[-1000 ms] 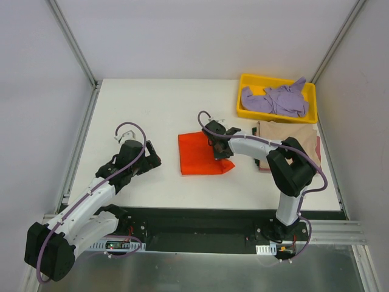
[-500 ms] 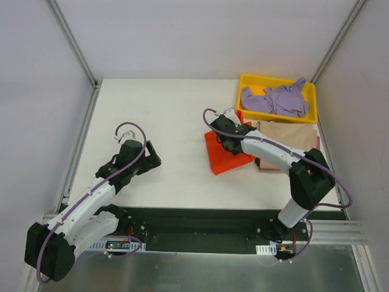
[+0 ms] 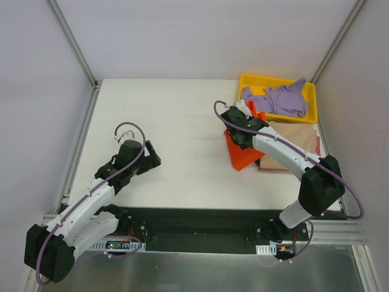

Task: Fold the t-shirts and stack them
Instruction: Put the neatly folded tshirt into the corner of the board with the right arm

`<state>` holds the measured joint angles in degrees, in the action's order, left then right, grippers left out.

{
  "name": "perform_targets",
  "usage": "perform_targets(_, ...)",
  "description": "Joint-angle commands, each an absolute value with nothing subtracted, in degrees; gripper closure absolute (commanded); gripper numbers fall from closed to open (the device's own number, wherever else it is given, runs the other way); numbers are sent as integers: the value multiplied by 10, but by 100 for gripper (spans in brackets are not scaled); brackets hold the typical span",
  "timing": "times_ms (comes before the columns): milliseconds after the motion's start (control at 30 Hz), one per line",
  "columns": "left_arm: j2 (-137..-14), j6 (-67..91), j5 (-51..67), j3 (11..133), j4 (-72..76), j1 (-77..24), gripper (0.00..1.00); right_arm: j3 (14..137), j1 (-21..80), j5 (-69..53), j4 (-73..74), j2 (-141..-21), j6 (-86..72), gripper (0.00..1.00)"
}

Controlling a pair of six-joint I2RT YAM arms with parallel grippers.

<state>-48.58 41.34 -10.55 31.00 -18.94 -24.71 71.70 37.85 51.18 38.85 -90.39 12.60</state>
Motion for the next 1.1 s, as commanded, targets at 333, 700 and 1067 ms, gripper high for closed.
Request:
perform_targets(333, -475, 409, -108, 317, -192, -248, 1, 797, 330, 467, 448, -815, 141, 100)
perform_targets(700, -480, 410, -105, 318, -192, -247, 1, 865, 303, 418, 502, -795, 136, 100)
perform_targets(1067, -478, 410, -106, 316, -192, -247, 1, 875, 252, 387, 537, -765, 120, 100)
